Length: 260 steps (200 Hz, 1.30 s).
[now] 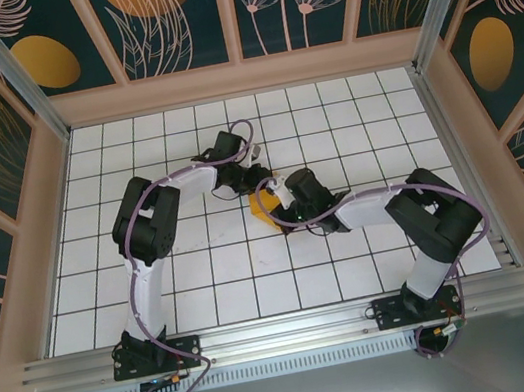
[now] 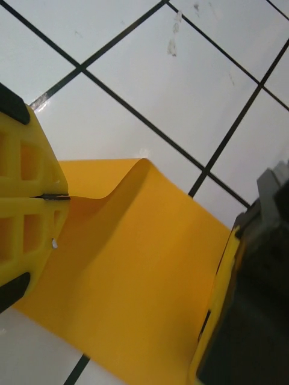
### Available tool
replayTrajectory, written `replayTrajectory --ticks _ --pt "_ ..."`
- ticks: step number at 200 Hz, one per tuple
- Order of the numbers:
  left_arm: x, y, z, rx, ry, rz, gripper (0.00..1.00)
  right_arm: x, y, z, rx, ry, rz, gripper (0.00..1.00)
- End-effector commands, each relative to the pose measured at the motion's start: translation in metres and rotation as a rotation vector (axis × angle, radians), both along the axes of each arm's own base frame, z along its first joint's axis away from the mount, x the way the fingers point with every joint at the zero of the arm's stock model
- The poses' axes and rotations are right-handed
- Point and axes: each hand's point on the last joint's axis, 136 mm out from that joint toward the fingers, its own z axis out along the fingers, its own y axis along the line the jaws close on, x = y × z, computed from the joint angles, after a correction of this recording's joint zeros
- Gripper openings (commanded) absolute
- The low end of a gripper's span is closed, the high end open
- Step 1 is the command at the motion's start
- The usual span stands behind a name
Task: Fold a paper plane with a square sheet of paper (fold left side to right side)
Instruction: Third fold the triangle at the center of the table.
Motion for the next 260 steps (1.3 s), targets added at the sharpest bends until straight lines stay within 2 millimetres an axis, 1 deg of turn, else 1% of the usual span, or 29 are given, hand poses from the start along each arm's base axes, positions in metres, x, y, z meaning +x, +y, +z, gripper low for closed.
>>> replayTrajectory --ticks 1,56,131,190,260 --pt "-0.015 0.013 -0.044 0.115 0.067 -0.002 0.25 0.005 0.001 0.008 0.039 0.047 -0.026 0.00" --pt "-0.015 0.013 -0.043 0.114 0.068 0.001 0.26 0.018 -0.011 -0.001 0.030 0.091 -0.100 0.00" --pt "-0.015 0.012 -0.044 0.112 0.069 0.003 0.25 0.026 -0.022 -0.013 0.011 0.132 -0.147 0.00" --pt "-0.016 0.012 -0.045 0.110 0.073 0.006 0.25 0.029 -0.023 -0.016 0.006 0.145 -0.159 0.00" --pt "-0.016 0.012 -0.045 0.107 0.073 0.007 0.26 0.033 -0.021 -0.018 0.005 0.153 -0.155 0.00"
